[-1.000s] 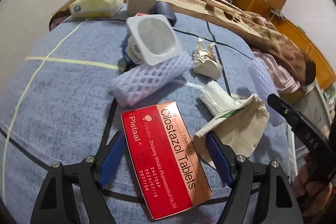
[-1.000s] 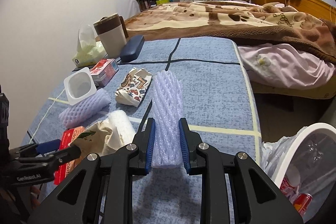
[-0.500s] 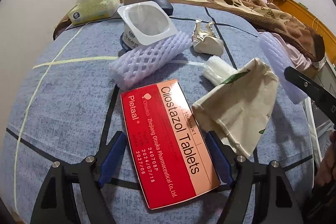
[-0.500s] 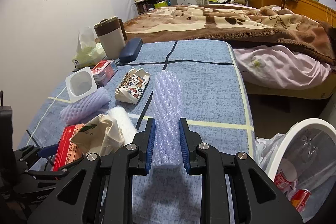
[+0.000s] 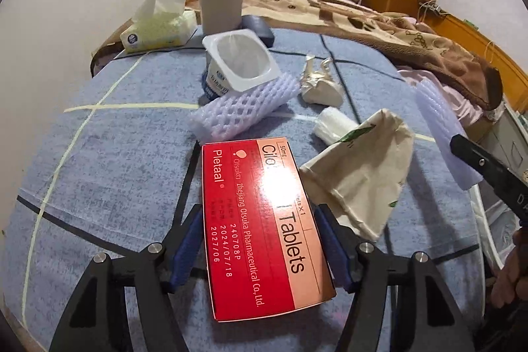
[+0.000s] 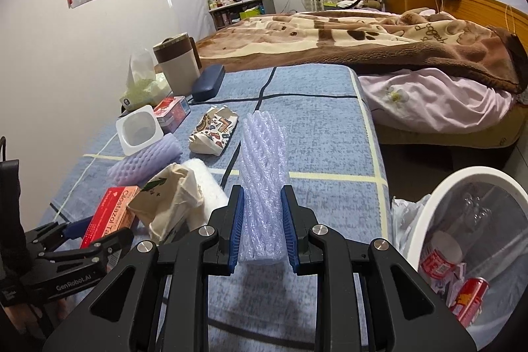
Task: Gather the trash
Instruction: 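Carry the box and foam net over the wastebasket and open both tools to drop them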
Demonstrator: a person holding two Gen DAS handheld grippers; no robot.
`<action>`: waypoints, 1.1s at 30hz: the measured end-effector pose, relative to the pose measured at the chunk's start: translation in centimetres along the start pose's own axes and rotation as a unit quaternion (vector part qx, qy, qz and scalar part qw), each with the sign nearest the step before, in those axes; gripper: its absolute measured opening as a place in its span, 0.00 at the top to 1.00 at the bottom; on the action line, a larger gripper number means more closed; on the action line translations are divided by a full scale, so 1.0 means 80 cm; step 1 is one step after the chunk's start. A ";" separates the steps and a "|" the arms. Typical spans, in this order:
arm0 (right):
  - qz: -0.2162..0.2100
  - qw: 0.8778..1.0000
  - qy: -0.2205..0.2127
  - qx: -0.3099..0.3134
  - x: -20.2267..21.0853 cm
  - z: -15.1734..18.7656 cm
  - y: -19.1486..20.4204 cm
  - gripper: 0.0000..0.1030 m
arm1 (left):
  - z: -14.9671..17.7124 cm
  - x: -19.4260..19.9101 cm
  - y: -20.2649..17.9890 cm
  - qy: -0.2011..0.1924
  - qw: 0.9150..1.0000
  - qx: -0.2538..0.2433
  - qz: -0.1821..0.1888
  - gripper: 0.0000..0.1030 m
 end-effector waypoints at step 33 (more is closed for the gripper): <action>0.072 0.990 -0.107 -0.054 0.148 0.016 -0.069 0.77 | -0.019 0.151 -0.157 -0.142 0.976 -0.097 0.130 0.35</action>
Point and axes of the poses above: each gripper's, at about its wrist camera, not at the fingertips, and x roughly against the way its jaws point, y to its left, z to its underside, the point moved 4 cm from there along -x, roughly the way its jaws point, and after that the axes turned 2 degrees about -z, right-handed, at the moved point
